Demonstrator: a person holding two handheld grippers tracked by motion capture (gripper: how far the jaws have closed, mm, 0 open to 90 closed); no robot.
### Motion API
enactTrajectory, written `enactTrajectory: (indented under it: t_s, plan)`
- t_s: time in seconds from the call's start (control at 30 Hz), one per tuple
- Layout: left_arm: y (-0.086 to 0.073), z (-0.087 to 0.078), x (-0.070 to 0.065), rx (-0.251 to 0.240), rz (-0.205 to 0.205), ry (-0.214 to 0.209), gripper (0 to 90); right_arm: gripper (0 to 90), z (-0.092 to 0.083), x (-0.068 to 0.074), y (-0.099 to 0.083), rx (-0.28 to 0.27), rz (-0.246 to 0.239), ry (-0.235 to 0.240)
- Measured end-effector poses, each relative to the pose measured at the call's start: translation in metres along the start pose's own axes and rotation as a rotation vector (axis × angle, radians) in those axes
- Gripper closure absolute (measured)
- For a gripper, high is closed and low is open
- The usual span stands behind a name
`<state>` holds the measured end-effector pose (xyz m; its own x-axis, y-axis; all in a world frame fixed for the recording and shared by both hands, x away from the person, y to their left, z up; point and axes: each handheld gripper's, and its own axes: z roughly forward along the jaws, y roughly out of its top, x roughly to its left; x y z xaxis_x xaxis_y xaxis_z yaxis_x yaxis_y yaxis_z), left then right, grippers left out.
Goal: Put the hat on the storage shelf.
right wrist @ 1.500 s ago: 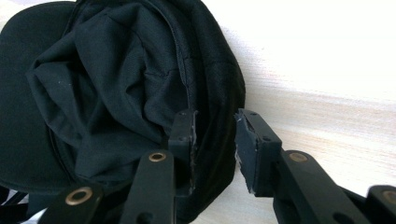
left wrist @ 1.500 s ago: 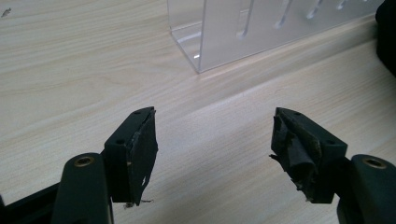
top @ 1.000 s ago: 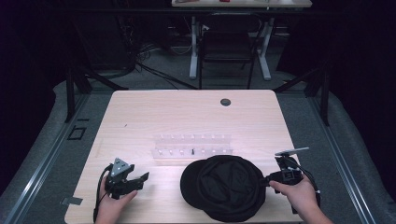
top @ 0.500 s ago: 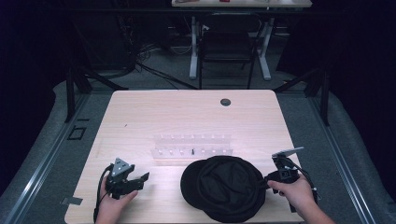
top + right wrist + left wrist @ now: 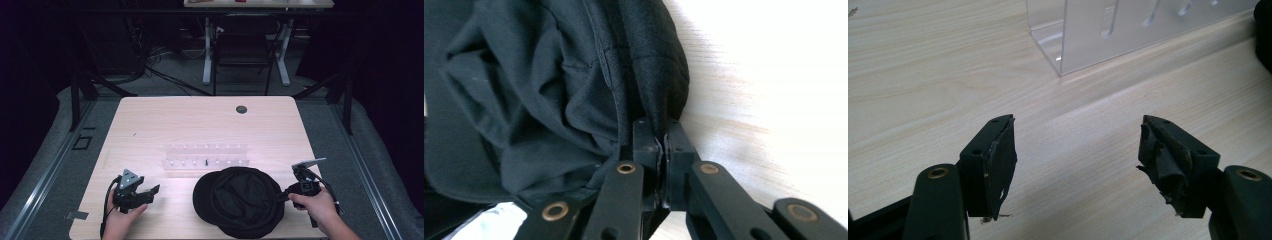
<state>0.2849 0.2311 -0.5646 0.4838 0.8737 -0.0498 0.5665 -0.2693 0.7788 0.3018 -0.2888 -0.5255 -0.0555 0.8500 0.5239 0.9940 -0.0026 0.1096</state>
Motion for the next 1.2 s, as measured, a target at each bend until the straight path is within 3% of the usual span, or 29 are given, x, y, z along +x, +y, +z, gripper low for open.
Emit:
enactTrajectory:
  t_s: [0.1, 0.17, 0.2, 0.23, 0.27, 0.5, 0.7, 0.77, 0.8, 0.83, 0.97, 1.17, 1.2]
  plan:
    - [0.000, 0.000, 0.000, 0.000, 0.001, -0.001, 31.2, 87.3, -0.004, -0.001, 0.000, 0.019, -0.008, 0.017]
    - [0.000, 0.000, 0.000, 0.000, 0.001, -0.001, 31.2, 87.4, -0.008, -0.002, -0.001, 0.007, -0.012, 0.050]
    - [0.000, 0.000, -0.001, 0.000, 0.002, -0.001, 31.2, 87.4, -0.008, -0.001, -0.002, -0.011, 0.009, 0.065]
    - [0.000, 0.000, -0.001, 0.000, 0.002, 0.000, 31.2, 87.5, -0.011, -0.002, -0.001, 0.002, -0.012, 0.073]
    - [0.000, 0.000, -0.001, 0.000, 0.002, 0.000, 31.2, 87.5, -0.014, -0.002, -0.002, -0.022, -0.010, 0.102]
    - [0.000, 0.000, -0.001, -0.001, 0.005, 0.000, 31.3, 87.5, -0.023, 0.004, -0.004, -0.062, 0.009, 0.177]
    - [0.000, 0.000, -0.001, -0.001, 0.009, 0.001, 31.4, 87.6, -0.033, 0.011, -0.003, -0.065, -0.005, 0.214]
    - [0.000, 0.000, -0.001, -0.001, 0.009, 0.000, 31.4, 87.5, -0.034, 0.011, -0.003, -0.070, -0.007, 0.213]
    - [0.000, 0.000, -0.001, 0.001, 0.007, 0.000, 31.4, 87.6, -0.037, 0.012, -0.002, -0.051, -0.022, 0.190]
    - [0.000, 0.000, -0.001, 0.002, 0.006, 0.000, 31.4, 87.6, -0.036, 0.014, -0.003, -0.074, -0.004, 0.218]
    - [0.000, 0.000, -0.001, -0.001, 0.005, -0.002, 31.4, 87.6, -0.042, 0.016, -0.001, -0.062, -0.016, 0.228]
    - [0.000, 0.000, 0.000, -0.001, 0.005, -0.002, 31.3, 87.7, -0.053, 0.022, 0.000, -0.072, 0.001, 0.295]
    - [0.000, 0.000, 0.000, -0.002, 0.005, -0.001, 31.4, 87.7, -0.052, 0.025, -0.001, -0.110, 0.040, 0.316]
